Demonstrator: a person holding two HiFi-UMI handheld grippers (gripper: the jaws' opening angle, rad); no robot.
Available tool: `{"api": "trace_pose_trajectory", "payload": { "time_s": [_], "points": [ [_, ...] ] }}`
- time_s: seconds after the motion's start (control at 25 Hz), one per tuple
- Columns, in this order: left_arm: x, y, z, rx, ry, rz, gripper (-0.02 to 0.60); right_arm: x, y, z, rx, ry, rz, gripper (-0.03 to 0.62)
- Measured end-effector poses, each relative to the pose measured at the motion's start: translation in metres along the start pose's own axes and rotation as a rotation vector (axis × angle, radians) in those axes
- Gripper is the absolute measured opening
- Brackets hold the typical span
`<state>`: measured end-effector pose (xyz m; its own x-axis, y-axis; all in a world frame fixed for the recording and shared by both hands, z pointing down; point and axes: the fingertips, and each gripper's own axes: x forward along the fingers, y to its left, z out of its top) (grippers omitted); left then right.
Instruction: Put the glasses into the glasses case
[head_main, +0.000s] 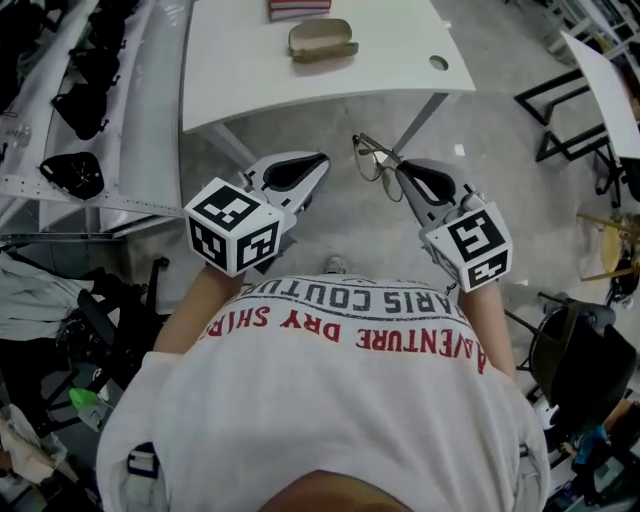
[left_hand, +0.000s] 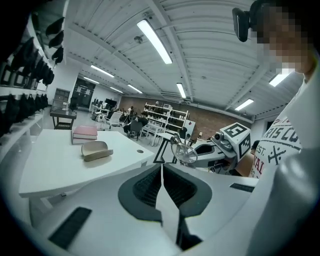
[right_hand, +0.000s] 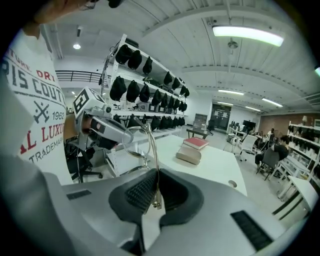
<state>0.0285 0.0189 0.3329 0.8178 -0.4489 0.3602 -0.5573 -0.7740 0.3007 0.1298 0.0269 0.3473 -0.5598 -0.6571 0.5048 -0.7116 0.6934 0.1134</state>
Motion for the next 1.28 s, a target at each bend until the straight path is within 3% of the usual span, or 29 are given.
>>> {"api": "trace_pose_trajectory", "payload": {
  "time_s": [0.28, 0.76, 1.28],
  "points": [
    [0.028, 0.017, 0.016, -0.021, -0.010, 0.042, 0.035, 0.011, -0.039, 0.000, -0.019, 0.002, 0.021, 0.032],
    [0.049, 0.044, 0.018, -0.035, 0.008, 0.044, 0.035, 0.033, -0.063, -0.003, -0.005, 0.018, 0.023, 0.032],
    [0.099, 0.127, 0.045, -0.099, 0.033, 0.047, 0.035, 0.099, -0.129, 0.011, 0.029, 0.063, 0.037, 0.032]
  ]
}}
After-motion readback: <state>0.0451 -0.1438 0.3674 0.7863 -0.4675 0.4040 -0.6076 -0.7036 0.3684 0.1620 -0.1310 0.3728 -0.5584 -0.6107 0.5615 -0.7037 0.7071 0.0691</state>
